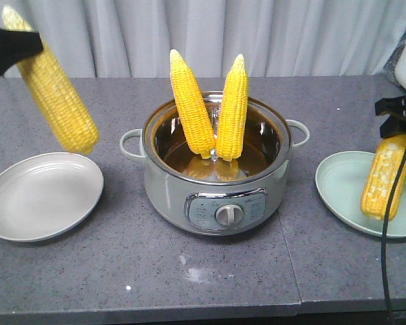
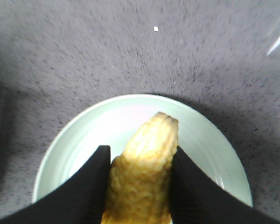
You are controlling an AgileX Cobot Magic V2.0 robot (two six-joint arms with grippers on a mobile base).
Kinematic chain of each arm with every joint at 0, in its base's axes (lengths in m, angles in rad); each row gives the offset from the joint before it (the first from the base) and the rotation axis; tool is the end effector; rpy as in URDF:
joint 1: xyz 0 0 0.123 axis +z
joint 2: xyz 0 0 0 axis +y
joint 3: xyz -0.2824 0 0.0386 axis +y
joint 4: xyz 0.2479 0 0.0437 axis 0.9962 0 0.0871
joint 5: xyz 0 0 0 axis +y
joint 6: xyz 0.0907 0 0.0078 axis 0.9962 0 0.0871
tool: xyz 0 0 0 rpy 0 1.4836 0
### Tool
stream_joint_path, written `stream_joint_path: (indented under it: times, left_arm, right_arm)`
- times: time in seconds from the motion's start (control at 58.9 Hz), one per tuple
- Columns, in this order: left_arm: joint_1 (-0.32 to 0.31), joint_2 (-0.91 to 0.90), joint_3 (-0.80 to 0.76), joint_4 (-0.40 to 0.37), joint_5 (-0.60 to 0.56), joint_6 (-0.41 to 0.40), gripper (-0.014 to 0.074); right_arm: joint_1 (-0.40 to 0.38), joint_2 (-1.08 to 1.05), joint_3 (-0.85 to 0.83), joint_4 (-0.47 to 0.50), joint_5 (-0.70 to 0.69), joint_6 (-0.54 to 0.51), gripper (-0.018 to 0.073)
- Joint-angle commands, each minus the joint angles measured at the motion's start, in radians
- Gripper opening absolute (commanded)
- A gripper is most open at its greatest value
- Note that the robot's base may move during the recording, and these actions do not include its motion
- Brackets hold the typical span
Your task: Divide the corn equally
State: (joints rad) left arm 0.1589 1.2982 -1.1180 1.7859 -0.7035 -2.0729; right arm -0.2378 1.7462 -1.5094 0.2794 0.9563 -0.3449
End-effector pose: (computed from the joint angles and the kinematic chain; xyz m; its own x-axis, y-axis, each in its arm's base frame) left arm 0.2865 -0.0123 0.3850 -0.3647 -0.2321 -0.9018 0.4079 0.8308 -0.3787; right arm 0.3738 -0.0695 0.3001 -0.8693 0.0303 -0.4933 -0.0293 0.9932 0.1125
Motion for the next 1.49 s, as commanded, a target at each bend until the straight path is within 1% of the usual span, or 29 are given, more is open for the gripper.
stream_joint_path:
  times: [0.0,0.187,0.306,0.39,0.475,0.56,0.628,0.73,0.781,0.934,1.103,1.171,1.324,1.477]
  left_arm:
    - [0.011,-0.024,0.051,0.004,0.077,-0.011,-0.0008]
    - [0.014,-0.024,0.117,0.004,0.151,-0.011,-0.0008]
    - [0.014,-0.024,0.117,0.004,0.186,-0.011,-0.0008]
    - [0.014,-0.024,0.118,0.004,0.185,-0.011,-0.0008]
    - [0.014,-0.024,0.118,0.004,0.187,-0.008,-0.0008]
    - [0.016,-0.024,0.118,0.004,0.195,0.042,-0.0007]
    - [0.017,-0.024,0.118,0.004,0.198,0.082,-0.0006]
    - [0.017,-0.020,0.127,0.004,0.202,0.094,-0.0003]
    - [0.017,-0.015,0.138,0.004,0.205,0.094,-0.0003]
    - [0.017,0.000,0.189,0.004,0.235,0.094,0.0003]
    - [0.017,0.002,0.215,0.004,0.235,0.081,0.0014]
    - [0.017,0.003,0.215,0.004,0.234,0.059,0.0023]
    - [0.017,0.012,0.215,0.004,0.242,0.057,0.0044]
    - [0.017,0.061,0.215,0.004,0.216,0.057,0.0064]
  right_arm:
    - [-0.003,0.000,-0.028,0.011,-0.044,-0.016,0.0005]
    - [-0.003,0.061,-0.028,0.007,-0.061,-0.024,0.0030]
    - [-0.003,0.075,-0.028,0.010,-0.058,-0.050,0.0102]
    - [-0.003,0.075,-0.028,0.010,-0.061,-0.054,0.0188]
    - [-0.003,0.075,-0.028,0.009,-0.069,-0.052,0.0302]
    - [-0.003,0.075,-0.028,0.009,-0.084,-0.048,0.0435]
    - [-0.003,0.075,-0.028,0.008,-0.088,-0.045,0.0519]
    - [-0.003,0.075,-0.028,0.007,-0.091,-0.042,0.0596]
    - [-0.003,0.075,-0.028,0.007,-0.091,-0.041,0.0606]
    - [-0.003,0.075,-0.056,0.008,-0.080,-0.037,0.0587]
    - [-0.003,0.075,-0.179,0.013,-0.002,0.003,0.0573]
    - [-0.003,0.075,-0.231,0.025,0.035,0.011,0.0573]
    - [-0.003,0.075,-0.362,0.116,0.123,0.010,0.0570]
    - [-0.003,0.075,-0.485,0.256,0.192,-0.004,0.0561]
